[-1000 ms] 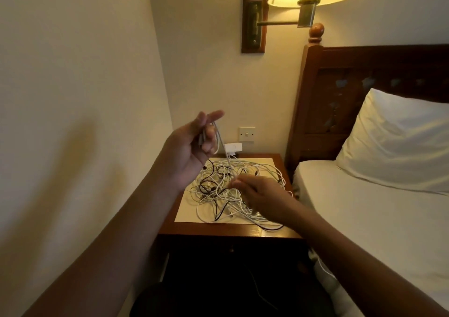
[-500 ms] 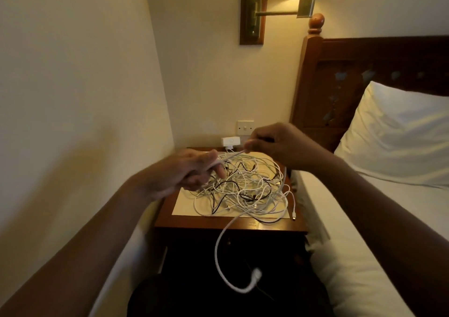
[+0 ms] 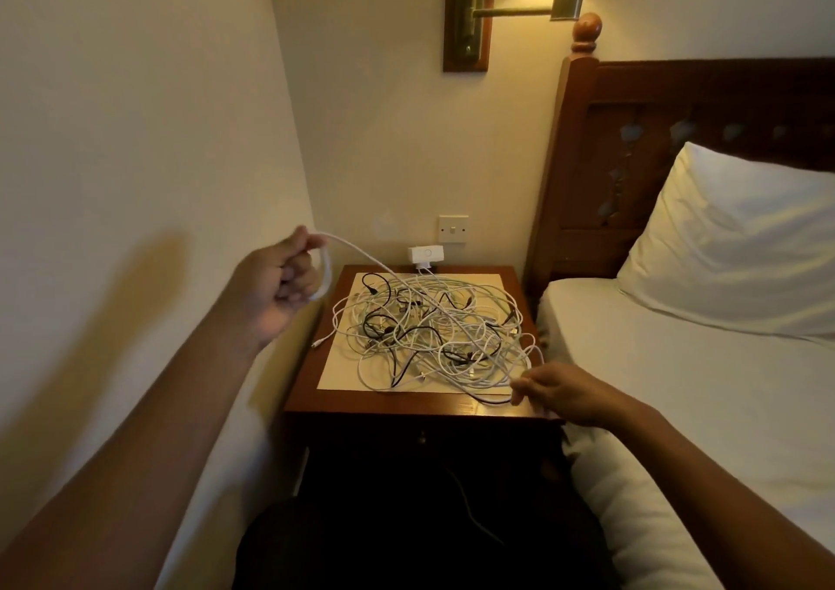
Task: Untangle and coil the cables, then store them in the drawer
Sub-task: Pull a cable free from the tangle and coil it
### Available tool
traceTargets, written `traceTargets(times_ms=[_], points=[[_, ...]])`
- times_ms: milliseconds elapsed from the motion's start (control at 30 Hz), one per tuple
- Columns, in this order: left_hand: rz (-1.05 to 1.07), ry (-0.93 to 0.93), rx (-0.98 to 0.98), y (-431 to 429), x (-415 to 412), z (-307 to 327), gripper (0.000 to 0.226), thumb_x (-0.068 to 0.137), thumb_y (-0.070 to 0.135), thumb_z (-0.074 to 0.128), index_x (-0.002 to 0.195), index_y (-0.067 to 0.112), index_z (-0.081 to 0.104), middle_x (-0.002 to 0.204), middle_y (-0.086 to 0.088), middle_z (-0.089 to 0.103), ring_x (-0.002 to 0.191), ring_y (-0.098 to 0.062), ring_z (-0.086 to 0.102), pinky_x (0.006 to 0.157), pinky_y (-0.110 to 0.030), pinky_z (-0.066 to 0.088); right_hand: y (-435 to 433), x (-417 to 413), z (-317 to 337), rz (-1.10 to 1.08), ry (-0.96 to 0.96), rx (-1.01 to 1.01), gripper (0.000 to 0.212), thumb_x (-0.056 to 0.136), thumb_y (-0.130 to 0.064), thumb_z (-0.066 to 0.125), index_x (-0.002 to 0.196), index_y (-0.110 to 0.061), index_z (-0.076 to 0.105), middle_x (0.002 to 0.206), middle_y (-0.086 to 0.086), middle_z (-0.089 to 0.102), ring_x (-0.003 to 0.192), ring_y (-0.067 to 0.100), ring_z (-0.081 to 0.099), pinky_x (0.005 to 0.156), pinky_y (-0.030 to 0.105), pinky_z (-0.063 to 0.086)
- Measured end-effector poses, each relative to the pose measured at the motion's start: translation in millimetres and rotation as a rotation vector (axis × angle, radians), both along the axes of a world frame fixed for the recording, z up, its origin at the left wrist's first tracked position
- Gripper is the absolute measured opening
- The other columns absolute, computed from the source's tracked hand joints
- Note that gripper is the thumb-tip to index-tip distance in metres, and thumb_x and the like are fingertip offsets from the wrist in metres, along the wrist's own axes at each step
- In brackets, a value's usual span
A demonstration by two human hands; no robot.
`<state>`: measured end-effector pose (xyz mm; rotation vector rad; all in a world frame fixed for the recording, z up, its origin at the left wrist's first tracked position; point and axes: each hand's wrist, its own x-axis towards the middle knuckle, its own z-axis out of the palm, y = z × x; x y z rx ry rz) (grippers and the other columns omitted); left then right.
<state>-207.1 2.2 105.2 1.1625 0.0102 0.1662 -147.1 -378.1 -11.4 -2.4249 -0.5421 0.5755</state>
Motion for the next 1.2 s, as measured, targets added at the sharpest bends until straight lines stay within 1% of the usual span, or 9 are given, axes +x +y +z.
traceTargets(times_ms=[100, 167, 300, 400, 500, 633, 767, 1033, 1200], points=[[-0.253, 0.026, 0.186, -38.1, -8.7, 1.9, 0.031, 0.1, 0.026, 0.05, 0.091, 0.007, 0.072, 0.047, 0.007, 0.027, 0.037, -0.004, 0.022, 0.038, -0.019, 0.022, 14.4, -7.6, 19.2, 0.127, -0.118, -0.213, 0.061, 0.095, -0.055, 0.062, 0.146, -0.022, 0.053, 0.145, -0.005, 0.056, 0.133, 0.019, 0.052, 0.109, 0.037, 0.046], [-0.384, 0.058, 0.223, -60.5, -13.2, 3.9, 0.03, 0.1, 0.026, 0.05, 0.095, 0.005, 0.072, 0.048, 0.007, 0.029, 0.037, -0.004, 0.023, 0.039, -0.02, 0.024, 37.1, -17.1, 44.7, 0.1, -0.215, 0.001, 0.082, 0.089, -0.06, 0.067, 0.157, -0.027, 0.036, 0.159, -0.006, 0.042, 0.145, 0.015, 0.041, 0.117, 0.04, 0.039], [-0.447, 0.066, 0.069, -88.1, -15.1, 7.8, 0.03, 0.104, 0.025, 0.046, 0.105, 0.003, 0.066, 0.049, 0.007, 0.032, 0.039, -0.003, 0.026, 0.043, -0.021, 0.023, 93.1, -33.2, 67.3, 0.019, -0.28, 0.548, 0.029, 0.104, -0.037, 0.057, 0.13, -0.026, 0.059, 0.114, -0.004, 0.072, 0.102, 0.004, 0.066, 0.087, 0.032, 0.052], [-0.339, -0.013, -0.077, -83.2, -9.7, 15.5, 0.032, 0.105, 0.023, 0.046, 0.118, -0.001, 0.062, 0.057, 0.006, 0.042, 0.046, -0.005, 0.034, 0.046, -0.019, 0.034, 112.9, -45.4, 40.0, -0.012, -0.278, 0.514, 0.022, 0.11, -0.029, 0.043, 0.107, -0.024, 0.064, 0.074, -0.005, 0.064, 0.064, 0.01, 0.059, 0.064, 0.041, 0.053], [-0.156, -0.102, -0.09, -73.3, -3.5, 14.0, 0.033, 0.105, 0.018, 0.046, 0.125, -0.005, 0.058, 0.073, -0.001, 0.062, 0.056, -0.008, 0.052, 0.058, -0.021, 0.048, 115.2, -61.3, 16.0, 0.121, -0.273, 0.238, 0.024, 0.11, -0.035, 0.04, 0.116, -0.029, 0.062, 0.094, -0.009, 0.065, 0.075, 0.006, 0.058, 0.075, 0.039, 0.054], [0.086, -0.12, 0.618, -73.3, -8.7, -14.4, 0.028, 0.108, 0.016, 0.045, 0.133, 0.009, 0.056, 0.09, -0.009, 0.075, 0.068, -0.017, 0.068, 0.068, -0.025, 0.056, 121.0, -86.3, 45.9, 0.259, -0.426, 0.202, 0.027, 0.109, -0.041, 0.041, 0.1, -0.025, 0.06, 0.082, -0.004, 0.066, 0.071, 0.012, 0.06, 0.067, 0.039, 0.051], [-0.179, -0.084, 0.934, -66.1, -20.5, -35.0, 0.026, 0.11, 0.018, 0.042, 0.107, 0.025, 0.066, 0.075, -0.003, 0.072, 0.059, -0.017, 0.061, 0.062, -0.026, 0.047, 108.9, -74.7, 103.2, 0.22, -0.626, 0.228, 0.019, 0.104, -0.035, 0.057, 0.096, -0.024, 0.071, 0.065, -0.015, 0.059, 0.059, 0.002, 0.056, 0.053, 0.015, 0.037], [-0.514, -0.043, 0.331, -46.9, -47.5, -19.2, 0.042, 0.104, 0.028, 0.045, 0.116, -0.005, 0.066, 0.053, 0.0, 0.038, 0.047, -0.011, 0.025, 0.049, -0.023, 0.029, 92.3, -19.1, 78.3, 0.067, -0.531, 0.395, 0.022, 0.103, -0.035, 0.058, 0.108, -0.024, 0.076, 0.082, -0.014, 0.069, 0.074, -0.001, 0.06, 0.065, 0.025, 0.046], [-0.32, -0.098, -0.073, -57.6, -35.2, -4.2, 0.039, 0.101, 0.028, 0.046, 0.119, -0.002, 0.063, 0.055, 0.005, 0.038, 0.046, -0.005, 0.03, 0.048, -0.02, 0.031, 106.1, -37.8, 21.0, 0.061, -0.28, 0.287, 0.027, 0.108, -0.036, 0.046, 0.124, -0.033, 0.067, 0.117, -0.007, 0.07, 0.09, 0.002, 0.062, 0.08, 0.032, 0.054]])
